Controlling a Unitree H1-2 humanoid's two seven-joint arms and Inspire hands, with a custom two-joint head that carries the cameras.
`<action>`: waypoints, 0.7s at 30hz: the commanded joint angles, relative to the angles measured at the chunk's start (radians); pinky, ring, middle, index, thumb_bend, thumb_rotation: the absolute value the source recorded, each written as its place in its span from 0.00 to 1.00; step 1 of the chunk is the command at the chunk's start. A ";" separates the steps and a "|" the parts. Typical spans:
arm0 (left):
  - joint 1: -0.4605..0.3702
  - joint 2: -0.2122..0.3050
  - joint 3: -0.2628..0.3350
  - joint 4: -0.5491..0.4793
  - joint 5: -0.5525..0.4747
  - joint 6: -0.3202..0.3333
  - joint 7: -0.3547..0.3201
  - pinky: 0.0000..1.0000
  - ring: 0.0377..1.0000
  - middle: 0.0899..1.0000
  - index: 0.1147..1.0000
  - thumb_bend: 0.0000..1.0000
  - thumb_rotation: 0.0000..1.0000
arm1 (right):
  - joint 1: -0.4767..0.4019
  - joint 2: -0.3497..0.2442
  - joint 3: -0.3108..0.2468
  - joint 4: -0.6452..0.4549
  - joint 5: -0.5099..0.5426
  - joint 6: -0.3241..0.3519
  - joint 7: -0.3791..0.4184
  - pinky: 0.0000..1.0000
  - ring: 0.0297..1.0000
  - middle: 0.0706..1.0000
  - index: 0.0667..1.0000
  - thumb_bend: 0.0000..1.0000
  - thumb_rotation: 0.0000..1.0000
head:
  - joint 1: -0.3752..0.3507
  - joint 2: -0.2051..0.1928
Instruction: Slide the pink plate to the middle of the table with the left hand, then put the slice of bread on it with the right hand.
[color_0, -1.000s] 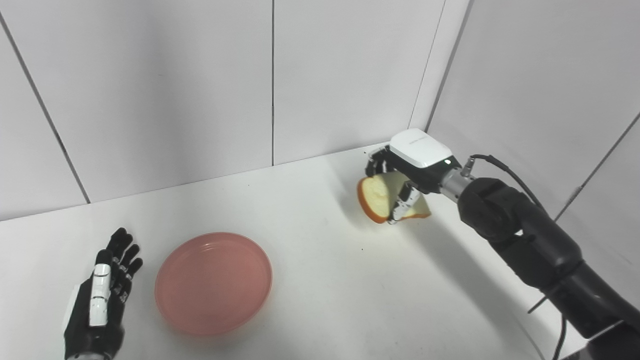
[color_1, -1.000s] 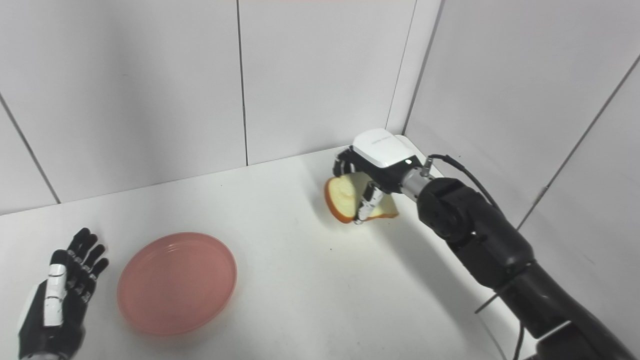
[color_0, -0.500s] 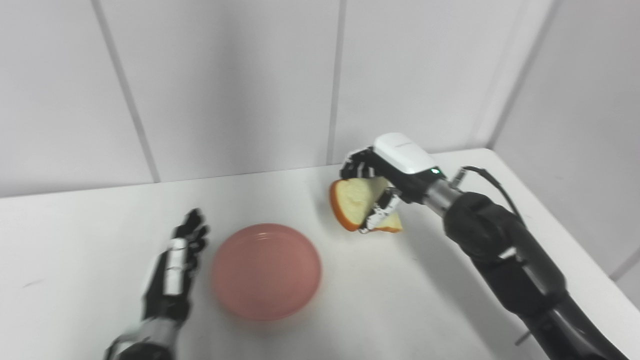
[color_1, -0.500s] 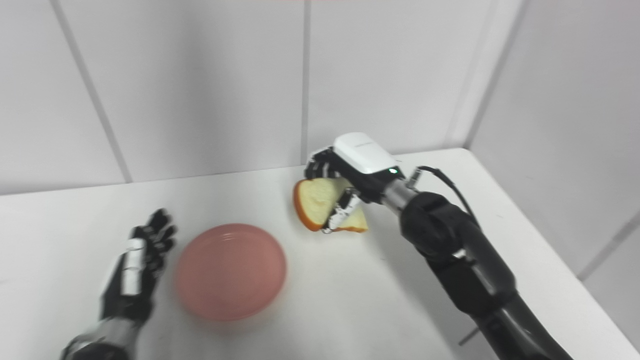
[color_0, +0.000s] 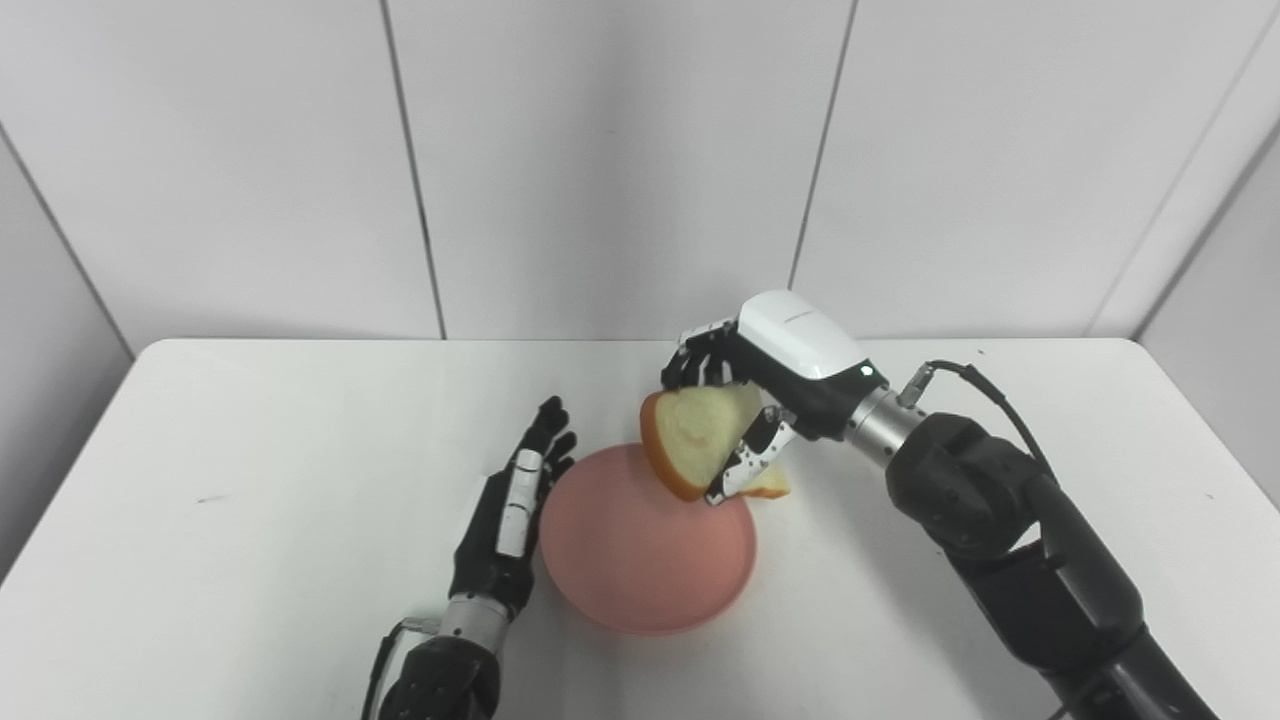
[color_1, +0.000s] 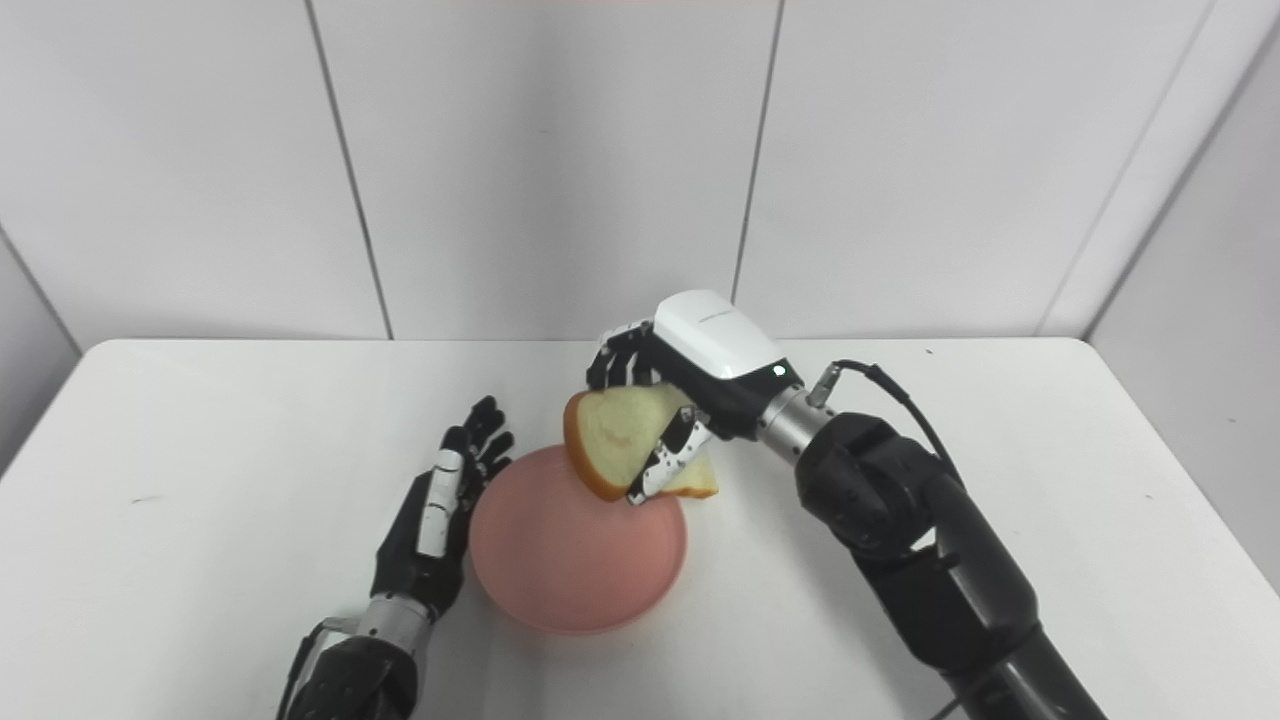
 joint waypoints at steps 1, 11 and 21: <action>-0.009 -0.019 -0.002 0.024 0.018 0.010 0.027 0.96 0.95 0.97 0.92 0.68 1.00 | -0.053 0.009 0.009 -0.025 -0.018 -0.014 0.006 0.37 0.38 0.44 0.49 0.52 0.00 | 0.012 0.000; -0.023 -0.034 0.001 0.058 0.020 -0.007 0.045 0.99 0.96 0.98 0.94 0.75 1.00 | -0.048 0.065 0.099 0.046 -0.067 -0.049 0.034 0.35 0.39 0.43 0.49 0.52 0.00 | 0.033 0.001; -0.031 -0.050 0.018 0.079 0.011 -0.039 0.057 0.95 0.94 0.95 0.91 0.74 1.00 | -0.047 0.056 0.147 0.123 -0.131 -0.088 0.018 0.34 0.38 0.43 0.49 0.52 0.00 | 0.030 0.000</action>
